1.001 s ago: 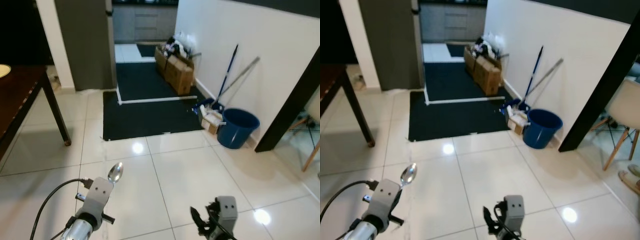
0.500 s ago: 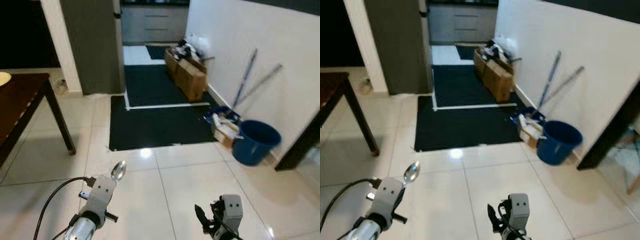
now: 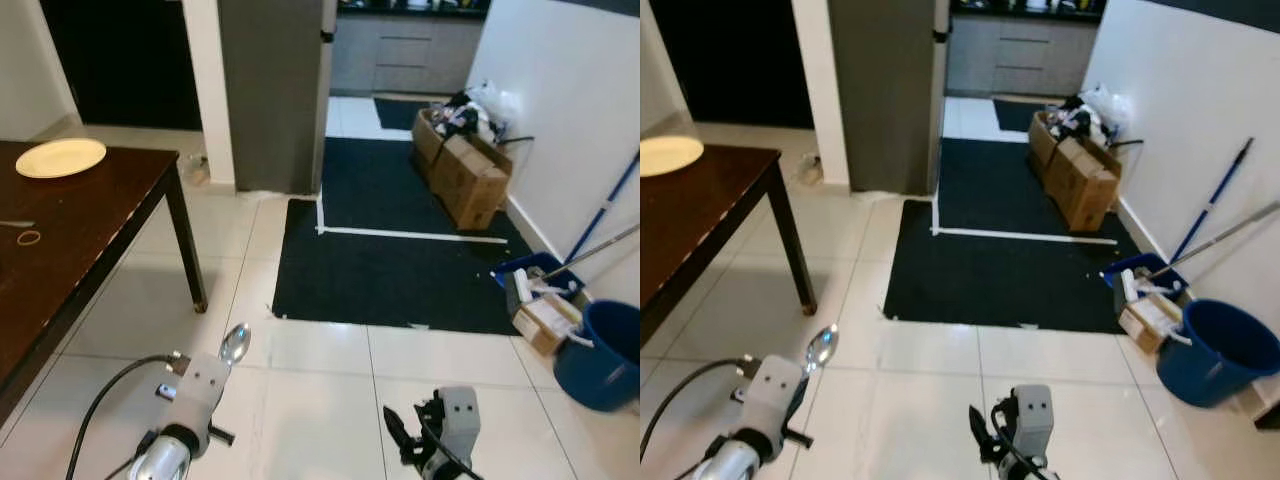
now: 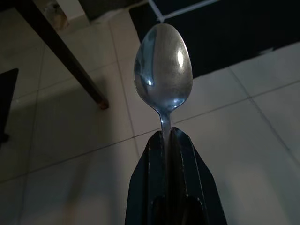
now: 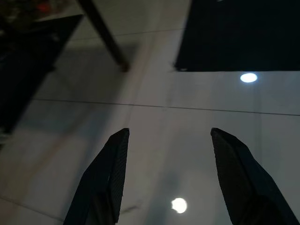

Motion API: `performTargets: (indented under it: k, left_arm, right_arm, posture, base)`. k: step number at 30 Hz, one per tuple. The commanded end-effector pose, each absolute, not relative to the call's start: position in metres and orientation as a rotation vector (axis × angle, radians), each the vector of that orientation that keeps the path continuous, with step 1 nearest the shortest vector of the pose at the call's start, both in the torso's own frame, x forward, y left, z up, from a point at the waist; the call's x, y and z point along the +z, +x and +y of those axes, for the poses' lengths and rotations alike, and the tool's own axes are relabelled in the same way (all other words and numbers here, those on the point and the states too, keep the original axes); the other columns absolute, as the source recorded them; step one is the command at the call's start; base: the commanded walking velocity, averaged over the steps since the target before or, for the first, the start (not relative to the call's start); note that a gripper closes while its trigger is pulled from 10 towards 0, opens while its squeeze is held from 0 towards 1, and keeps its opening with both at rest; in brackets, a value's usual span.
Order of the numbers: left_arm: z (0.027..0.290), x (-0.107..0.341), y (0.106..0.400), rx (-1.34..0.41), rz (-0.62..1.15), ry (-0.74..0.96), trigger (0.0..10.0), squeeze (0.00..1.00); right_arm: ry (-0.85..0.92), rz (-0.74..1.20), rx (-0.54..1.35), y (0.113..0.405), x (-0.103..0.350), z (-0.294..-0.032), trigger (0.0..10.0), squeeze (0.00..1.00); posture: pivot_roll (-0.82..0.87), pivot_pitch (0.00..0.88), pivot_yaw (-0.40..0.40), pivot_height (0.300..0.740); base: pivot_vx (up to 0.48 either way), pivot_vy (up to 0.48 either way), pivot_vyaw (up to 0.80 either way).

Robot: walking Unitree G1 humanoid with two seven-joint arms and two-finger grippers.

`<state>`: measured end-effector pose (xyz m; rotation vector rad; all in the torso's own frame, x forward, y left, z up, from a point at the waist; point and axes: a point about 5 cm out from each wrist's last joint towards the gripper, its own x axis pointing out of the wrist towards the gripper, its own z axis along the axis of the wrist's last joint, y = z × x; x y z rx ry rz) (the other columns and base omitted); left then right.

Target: Setting the table

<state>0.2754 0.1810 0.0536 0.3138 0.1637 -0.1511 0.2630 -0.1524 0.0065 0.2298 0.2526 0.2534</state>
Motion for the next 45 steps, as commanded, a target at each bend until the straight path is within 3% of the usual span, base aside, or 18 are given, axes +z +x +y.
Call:
performTargets:
  k: [1, 31, 38, 45]
  left_arm:
    - [0.176, 0.052, 0.275, -0.165, 0.163, 0.308, 10.0, 0.0]
    - [0.174, 0.053, 0.276, -0.175, 0.156, 0.308, 10.0, 0.0]
    - [0.171, 0.06, 0.278, -0.189, 0.127, 0.307, 10.0, 0.0]
    - [0.158, 0.08, 0.285, -0.233, 0.045, 0.311, 10.0, 0.0]
  right_arm:
    - [0.231, 0.277, 0.222, 0.258, 0.001, -0.163, 10.0, 0.0]
    - [0.236, 0.25, 0.159, 0.263, 0.007, -0.174, 10.0, 0.0]
    - [0.244, 0.154, 0.138, 0.276, 0.029, -0.179, 10.0, 0.0]
    - [0.252, -0.049, 0.112, 0.304, 0.082, -0.185, 10.0, 0.0]
  posture:
    - [0.07, 0.053, 0.044, 0.74]
    - [0.06, 0.053, 0.048, 0.74]
    - [0.07, 0.053, 0.049, 0.74]
    - [0.06, 0.049, 0.052, 0.74]
  base:
    - [0.48, 0.0, 0.0]
    - [0.48, 0.0, 0.0]
    - [0.48, 0.0, 0.0]
    - [0.47, 0.0, 0.0]
